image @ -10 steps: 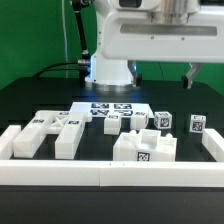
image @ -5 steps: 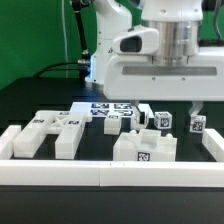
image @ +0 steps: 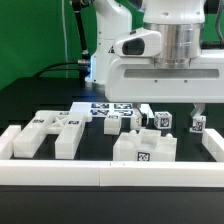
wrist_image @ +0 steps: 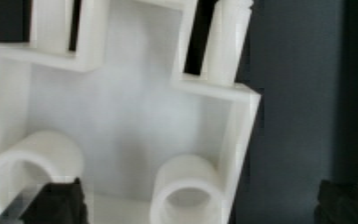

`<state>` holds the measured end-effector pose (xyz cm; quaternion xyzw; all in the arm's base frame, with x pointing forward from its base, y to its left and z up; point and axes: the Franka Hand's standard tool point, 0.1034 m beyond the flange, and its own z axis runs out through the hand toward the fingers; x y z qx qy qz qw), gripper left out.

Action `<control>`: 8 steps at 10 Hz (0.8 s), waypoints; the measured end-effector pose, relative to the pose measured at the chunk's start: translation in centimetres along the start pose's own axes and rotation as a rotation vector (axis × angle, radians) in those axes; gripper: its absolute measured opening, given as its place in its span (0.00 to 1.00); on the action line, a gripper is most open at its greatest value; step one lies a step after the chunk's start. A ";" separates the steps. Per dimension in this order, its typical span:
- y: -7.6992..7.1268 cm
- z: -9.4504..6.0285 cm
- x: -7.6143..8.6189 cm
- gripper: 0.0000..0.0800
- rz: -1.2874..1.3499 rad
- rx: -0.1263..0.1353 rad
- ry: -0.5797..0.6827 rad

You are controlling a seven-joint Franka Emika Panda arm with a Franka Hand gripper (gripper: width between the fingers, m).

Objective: Assemble chair

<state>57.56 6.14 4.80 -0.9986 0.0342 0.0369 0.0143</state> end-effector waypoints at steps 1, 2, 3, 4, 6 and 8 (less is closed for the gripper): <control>-0.2 0.7 -0.1 0.81 -0.003 0.000 -0.009; -0.3 1.3 0.0 0.81 -0.004 0.002 -0.006; -0.3 2.0 -0.2 0.81 -0.004 0.001 -0.013; -0.4 2.5 -0.4 0.81 -0.007 0.001 -0.018; -0.4 3.6 -0.7 0.81 -0.014 0.001 -0.023; -0.5 3.8 -0.8 0.78 -0.017 0.001 -0.028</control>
Offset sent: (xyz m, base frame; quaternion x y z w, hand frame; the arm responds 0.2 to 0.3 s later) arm 0.0000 0.0011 -0.0198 -0.0182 0.0108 0.0033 0.9998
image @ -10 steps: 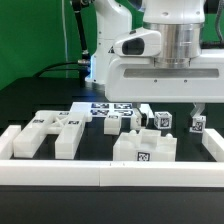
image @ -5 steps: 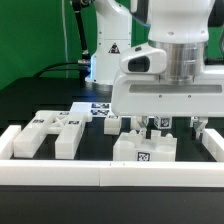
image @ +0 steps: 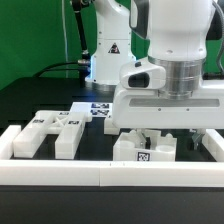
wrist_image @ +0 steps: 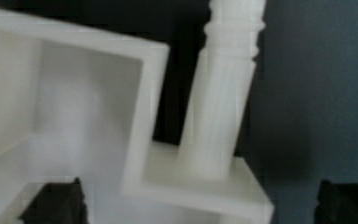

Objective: Assemble chair

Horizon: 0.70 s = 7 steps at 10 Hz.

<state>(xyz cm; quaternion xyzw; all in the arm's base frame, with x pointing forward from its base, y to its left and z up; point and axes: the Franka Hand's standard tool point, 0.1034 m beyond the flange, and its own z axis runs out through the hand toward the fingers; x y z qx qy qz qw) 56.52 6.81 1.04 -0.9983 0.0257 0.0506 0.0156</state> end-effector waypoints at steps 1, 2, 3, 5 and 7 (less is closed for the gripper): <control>-0.1 0.0 0.0 0.78 -0.002 0.000 0.000; -0.1 0.0 0.0 0.52 -0.003 0.000 -0.001; -0.1 0.0 0.0 0.52 -0.003 0.000 -0.001; -0.1 0.0 0.0 0.28 -0.004 0.000 -0.001; -0.1 0.0 0.0 0.04 -0.005 0.000 -0.001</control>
Offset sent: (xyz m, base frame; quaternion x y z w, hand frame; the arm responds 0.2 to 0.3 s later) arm 0.0000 0.0000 0.0000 0.0000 0.0000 0.0000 1.0000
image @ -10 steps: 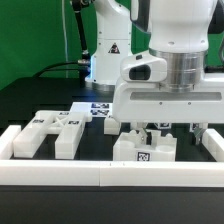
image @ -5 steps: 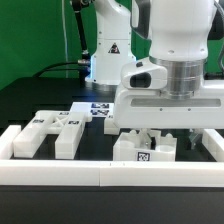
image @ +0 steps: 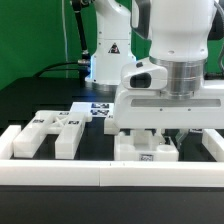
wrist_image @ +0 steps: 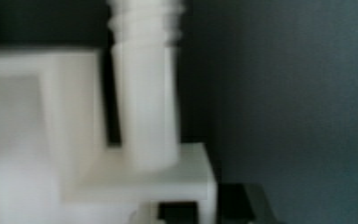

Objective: Assemble chair

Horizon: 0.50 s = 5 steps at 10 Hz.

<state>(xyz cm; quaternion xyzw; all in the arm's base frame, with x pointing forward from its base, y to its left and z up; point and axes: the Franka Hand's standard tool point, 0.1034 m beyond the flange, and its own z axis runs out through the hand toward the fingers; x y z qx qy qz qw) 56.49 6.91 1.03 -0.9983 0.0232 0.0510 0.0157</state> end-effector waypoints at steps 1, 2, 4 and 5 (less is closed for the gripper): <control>0.0 0.0 0.0 0.04 0.000 0.000 0.000; 0.0 0.0 0.0 0.04 0.000 0.000 0.000; 0.0 0.0 0.0 0.04 0.000 0.000 0.000; 0.0 0.0 0.0 0.04 0.000 0.000 0.000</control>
Offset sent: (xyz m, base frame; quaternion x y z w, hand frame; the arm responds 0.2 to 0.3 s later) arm 0.0000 0.0000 0.0000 0.0000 0.0000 0.0000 1.0000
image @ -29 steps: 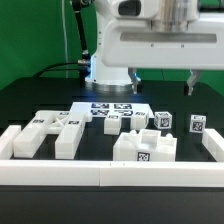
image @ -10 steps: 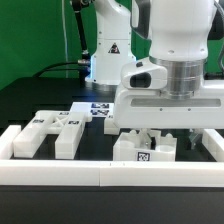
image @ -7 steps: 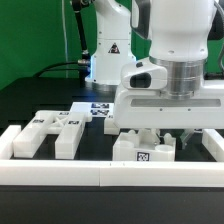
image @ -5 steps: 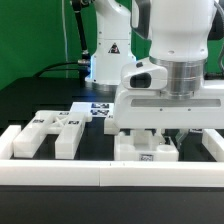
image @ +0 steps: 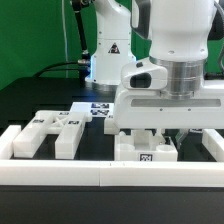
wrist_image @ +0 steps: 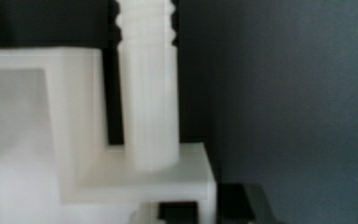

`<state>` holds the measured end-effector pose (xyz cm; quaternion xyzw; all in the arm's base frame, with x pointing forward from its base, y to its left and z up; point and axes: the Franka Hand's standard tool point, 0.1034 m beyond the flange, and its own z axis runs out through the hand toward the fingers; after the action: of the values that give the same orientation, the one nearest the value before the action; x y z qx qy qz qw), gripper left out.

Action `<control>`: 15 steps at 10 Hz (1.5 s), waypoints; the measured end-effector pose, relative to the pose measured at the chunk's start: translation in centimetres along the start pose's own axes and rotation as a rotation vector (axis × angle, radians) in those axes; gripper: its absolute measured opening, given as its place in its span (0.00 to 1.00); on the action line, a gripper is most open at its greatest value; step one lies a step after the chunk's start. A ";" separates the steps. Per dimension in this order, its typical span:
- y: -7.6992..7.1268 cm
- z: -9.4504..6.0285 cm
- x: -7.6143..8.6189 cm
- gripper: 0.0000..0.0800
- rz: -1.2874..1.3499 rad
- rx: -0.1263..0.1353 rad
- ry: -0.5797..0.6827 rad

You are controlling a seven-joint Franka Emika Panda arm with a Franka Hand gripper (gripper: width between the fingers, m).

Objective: Assemble chair

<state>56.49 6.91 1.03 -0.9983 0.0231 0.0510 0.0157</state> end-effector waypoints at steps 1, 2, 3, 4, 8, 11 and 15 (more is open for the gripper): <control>0.0 0.0 0.0 0.04 0.000 0.000 0.000; 0.0 0.0 0.0 0.04 0.000 0.000 0.000; -0.2 0.0 0.0 0.04 -0.004 0.000 0.000; -1.3 0.1 -0.2 0.04 -0.011 0.000 0.000; -5.0 0.0 1.6 0.04 -0.064 0.010 0.022; -5.9 -0.1 2.0 0.04 -0.074 -0.002 0.022; -5.2 -0.1 2.1 0.15 -0.067 -0.010 0.019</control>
Offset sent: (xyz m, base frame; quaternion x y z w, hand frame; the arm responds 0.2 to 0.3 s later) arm 0.0044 0.0273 -0.0028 -0.0057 -0.0066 0.0161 0.9998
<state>58.81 12.05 1.09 -0.9990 -0.0106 0.0408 0.0123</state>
